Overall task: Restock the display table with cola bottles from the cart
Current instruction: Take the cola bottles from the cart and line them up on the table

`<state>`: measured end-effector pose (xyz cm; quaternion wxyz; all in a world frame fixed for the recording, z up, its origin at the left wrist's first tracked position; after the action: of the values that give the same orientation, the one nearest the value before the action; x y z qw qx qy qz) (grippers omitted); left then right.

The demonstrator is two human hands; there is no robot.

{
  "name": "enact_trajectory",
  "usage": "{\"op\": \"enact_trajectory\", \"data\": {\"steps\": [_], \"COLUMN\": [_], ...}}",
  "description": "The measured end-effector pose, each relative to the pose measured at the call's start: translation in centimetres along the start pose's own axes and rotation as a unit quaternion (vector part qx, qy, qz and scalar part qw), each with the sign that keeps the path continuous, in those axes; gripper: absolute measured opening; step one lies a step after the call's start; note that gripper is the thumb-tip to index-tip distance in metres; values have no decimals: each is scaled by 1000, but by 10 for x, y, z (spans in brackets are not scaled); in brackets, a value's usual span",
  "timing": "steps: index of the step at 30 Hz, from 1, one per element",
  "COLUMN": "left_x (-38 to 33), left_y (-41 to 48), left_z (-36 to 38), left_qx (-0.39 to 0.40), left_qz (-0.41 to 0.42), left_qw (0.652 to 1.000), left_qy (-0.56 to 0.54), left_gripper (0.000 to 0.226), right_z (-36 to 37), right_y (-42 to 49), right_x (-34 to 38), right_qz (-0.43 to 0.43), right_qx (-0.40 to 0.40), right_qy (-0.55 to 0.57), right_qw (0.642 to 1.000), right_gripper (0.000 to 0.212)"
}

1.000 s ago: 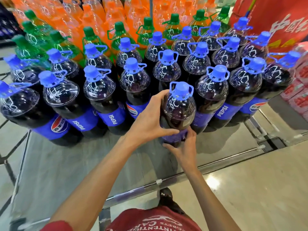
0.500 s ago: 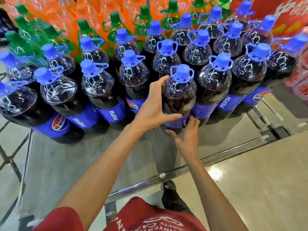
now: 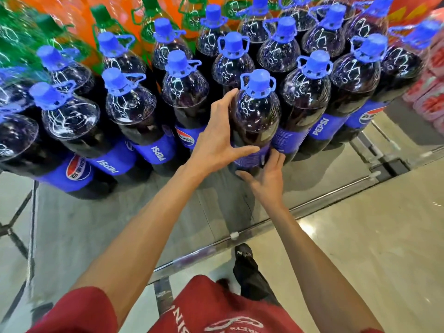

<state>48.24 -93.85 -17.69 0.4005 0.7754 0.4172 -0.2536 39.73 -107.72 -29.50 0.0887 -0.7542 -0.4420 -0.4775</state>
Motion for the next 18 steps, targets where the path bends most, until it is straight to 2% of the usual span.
{"op": "enact_trajectory", "data": {"steps": [11,18], "left_x": [-13,-52], "left_y": [-12,-21], "left_z": [-1,-4], "left_qx": [-28,-33], "left_qz": [-44,-107], "left_qw": [998,983], "left_qy": [22,145], "left_gripper": [120,113], "right_z": [-7,-27], "right_y": [-4,7], "right_x": [8,22], "right_qz": [19,23], "right_qx": [15,110], "right_qy": [10,-54], "right_qw": [1000,992], "right_gripper": [102,81]}}
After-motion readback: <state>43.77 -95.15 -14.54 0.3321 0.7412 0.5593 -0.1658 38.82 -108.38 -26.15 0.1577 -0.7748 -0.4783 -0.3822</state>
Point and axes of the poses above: each hand's wrist, its own y-axis towards the middle knuckle, its own z-axis out of the palm, x = y × z, the point moved 2 cm from there along y, towards the middle knuckle, and after that the axes turned 13 degrees about -x, right-handed, at the moved point
